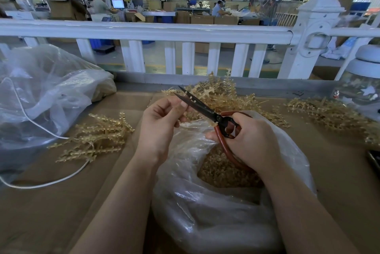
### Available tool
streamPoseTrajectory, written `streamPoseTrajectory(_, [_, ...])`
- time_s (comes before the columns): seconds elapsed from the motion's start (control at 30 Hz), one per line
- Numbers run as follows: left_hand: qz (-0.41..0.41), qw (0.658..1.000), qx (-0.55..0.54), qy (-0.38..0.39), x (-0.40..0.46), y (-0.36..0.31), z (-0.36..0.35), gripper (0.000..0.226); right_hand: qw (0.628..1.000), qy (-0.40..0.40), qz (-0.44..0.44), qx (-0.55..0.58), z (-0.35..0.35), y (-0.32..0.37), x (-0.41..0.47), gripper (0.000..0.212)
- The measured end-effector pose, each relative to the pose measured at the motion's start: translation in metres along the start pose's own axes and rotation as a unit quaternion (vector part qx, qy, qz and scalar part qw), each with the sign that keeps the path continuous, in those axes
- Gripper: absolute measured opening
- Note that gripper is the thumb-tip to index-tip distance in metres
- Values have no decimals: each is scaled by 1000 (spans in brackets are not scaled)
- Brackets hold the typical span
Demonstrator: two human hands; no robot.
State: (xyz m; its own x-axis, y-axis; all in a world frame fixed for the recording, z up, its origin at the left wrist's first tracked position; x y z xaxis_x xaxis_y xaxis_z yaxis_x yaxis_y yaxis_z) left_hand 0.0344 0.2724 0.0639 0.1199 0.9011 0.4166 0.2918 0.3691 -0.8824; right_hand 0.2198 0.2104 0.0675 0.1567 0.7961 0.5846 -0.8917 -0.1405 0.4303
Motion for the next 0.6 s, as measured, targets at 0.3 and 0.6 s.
streamPoseTrajectory(0.3, [9,1000,-20,-6,2,4,1,12,1000,25,-17,8,-6,-5,0,78])
streamPoseTrajectory(0.6, [-11,999,-3,30,-1,-1,-8,13,1000,9,-10,0,0,1,0,70])
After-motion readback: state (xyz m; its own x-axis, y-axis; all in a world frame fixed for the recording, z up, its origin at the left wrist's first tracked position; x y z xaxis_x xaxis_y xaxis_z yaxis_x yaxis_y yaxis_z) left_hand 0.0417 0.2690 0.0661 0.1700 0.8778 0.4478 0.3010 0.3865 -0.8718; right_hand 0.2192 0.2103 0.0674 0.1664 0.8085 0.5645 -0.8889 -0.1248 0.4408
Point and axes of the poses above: each hand's wrist, its own x-axis towards the middle knuckle, its own z-axis out of the back of the hand, y = z × x, the point moved 9 cm from there along x, towards the middle knuckle, and after that the axes turned 4 degrees about -z, right-handed, at the moved point
